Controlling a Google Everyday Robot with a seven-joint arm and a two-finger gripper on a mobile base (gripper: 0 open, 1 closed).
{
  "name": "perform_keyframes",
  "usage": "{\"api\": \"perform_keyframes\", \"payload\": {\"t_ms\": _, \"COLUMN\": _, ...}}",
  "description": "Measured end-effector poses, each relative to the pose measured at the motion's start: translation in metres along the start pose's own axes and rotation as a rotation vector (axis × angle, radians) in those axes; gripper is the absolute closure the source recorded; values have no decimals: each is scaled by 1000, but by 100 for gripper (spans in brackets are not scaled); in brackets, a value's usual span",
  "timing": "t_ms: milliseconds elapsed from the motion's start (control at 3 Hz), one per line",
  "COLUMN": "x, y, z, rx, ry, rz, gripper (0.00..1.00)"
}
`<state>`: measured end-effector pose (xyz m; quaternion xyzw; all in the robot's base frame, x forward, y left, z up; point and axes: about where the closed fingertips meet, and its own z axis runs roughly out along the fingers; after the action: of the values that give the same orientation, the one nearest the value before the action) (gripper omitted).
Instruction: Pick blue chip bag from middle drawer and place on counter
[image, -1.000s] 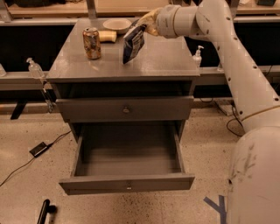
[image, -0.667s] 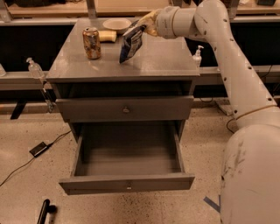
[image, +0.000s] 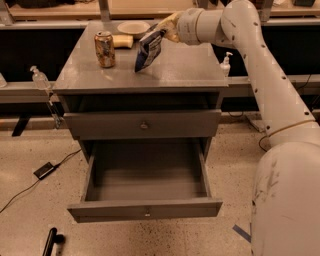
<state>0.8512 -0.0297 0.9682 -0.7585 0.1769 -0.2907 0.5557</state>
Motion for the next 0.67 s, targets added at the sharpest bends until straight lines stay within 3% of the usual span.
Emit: {"api": "perform_keyframes", "payload": {"t_ms": 667, "x": -4, "y": 1, "z": 6, "rx": -1, "ry": -10, "rz": 1, "gripper": 15}}
